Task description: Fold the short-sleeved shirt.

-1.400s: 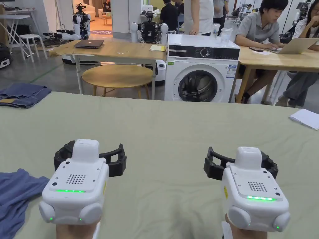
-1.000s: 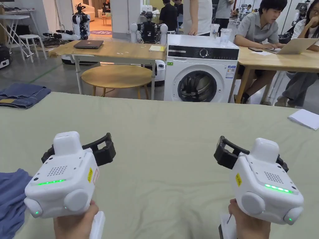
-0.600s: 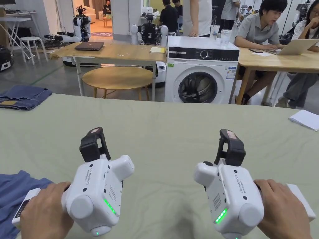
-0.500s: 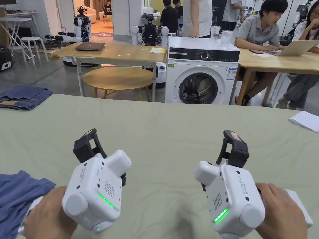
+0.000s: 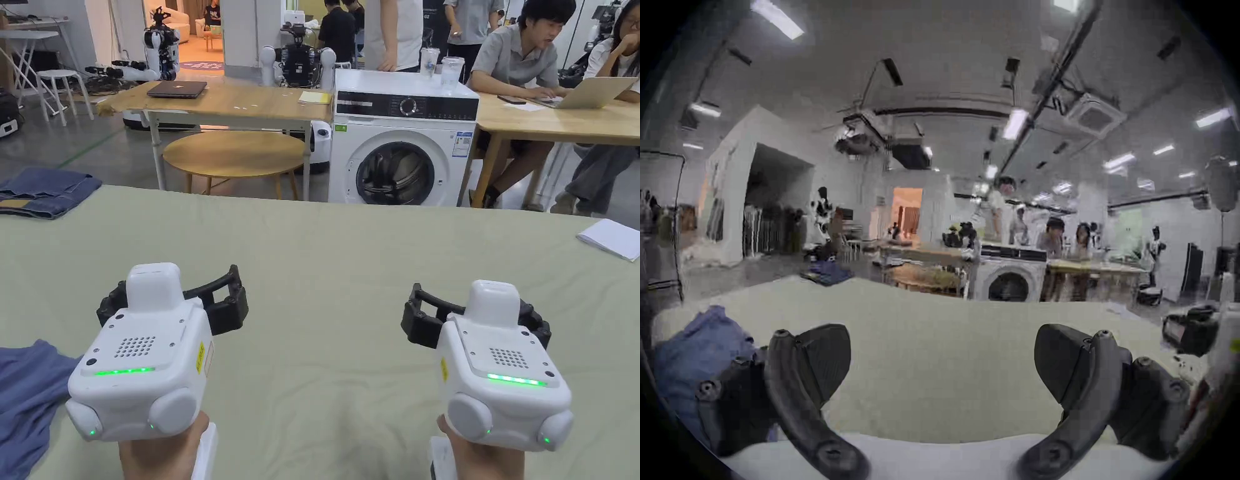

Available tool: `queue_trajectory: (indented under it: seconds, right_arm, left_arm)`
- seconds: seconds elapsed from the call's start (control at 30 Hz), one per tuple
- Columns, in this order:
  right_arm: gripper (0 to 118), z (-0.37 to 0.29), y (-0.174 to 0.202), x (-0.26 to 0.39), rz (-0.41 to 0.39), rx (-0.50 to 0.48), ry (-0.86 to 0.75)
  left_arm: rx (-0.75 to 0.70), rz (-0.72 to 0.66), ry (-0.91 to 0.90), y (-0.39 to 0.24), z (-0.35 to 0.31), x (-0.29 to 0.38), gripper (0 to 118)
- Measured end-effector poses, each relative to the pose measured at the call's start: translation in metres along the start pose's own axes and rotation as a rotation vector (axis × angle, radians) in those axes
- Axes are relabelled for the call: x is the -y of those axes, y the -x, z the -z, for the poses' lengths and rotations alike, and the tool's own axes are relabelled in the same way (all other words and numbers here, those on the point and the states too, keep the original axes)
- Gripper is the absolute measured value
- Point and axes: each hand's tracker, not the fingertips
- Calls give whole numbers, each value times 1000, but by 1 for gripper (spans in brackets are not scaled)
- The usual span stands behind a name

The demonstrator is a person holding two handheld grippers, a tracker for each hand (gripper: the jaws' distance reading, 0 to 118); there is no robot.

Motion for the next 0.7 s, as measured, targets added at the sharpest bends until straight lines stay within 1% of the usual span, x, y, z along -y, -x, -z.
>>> queue_trajectory:
  seconds: [0.03,0.1,0.2,0.27,0.33,0.37,0.4,0.43,0.47,0.5,0.53,0.57,0.6,0.63,0.7]
  right_arm:
    - [118,0,-2,0,7,2,1]
    - [118,0,0,0,-3,4,3]
    - [118,-2,2,-1,-63,3,-17]
    - [118,-5,5,-2,-108,2,-26]
    - [118,-7,7,-2,-123,11,-35]
    - [118,-7,7,-2,-120,9,-38]
    - [115,-8,7,-3,-115,4,-39]
    - [106,-9,7,-3,-107,1,-41]
    - [80,-10,7,-3,-104,4,-43]
    - [51,-10,8,-4,-105,13,-39]
    - [19,-8,8,-5,-107,24,-32]
    - [5,-7,9,-4,-110,45,-22]
    - [4,-9,9,-3,-103,52,-30]
    - [2,-10,7,-3,-99,48,-33]
    - [0,-12,7,-3,-99,52,-43]
  left_arm:
    - [2,9,-3,0,0,-1,114]
    - [-9,43,0,-1,0,-2,114]
    - [-45,108,0,-5,0,-4,114]
    - [-43,123,2,-5,0,-3,114]
    - [-39,132,1,-6,-1,-2,113]
    - [-39,132,2,-6,-1,-2,110]
    - [-31,131,1,-6,-4,-3,103]
    - [-23,131,3,-7,-5,-4,89]
    - [-21,134,8,-8,-5,-4,64]
    - [-21,139,15,-10,-4,-3,44]
    - [-25,143,17,-10,-4,-3,28]
    - [-29,150,17,-11,-4,-2,12]
    - [-33,161,11,-12,-6,-1,3]
    - [-41,172,-1,-14,-8,-1,0]
    - [-33,168,-21,-14,-12,-2,0]
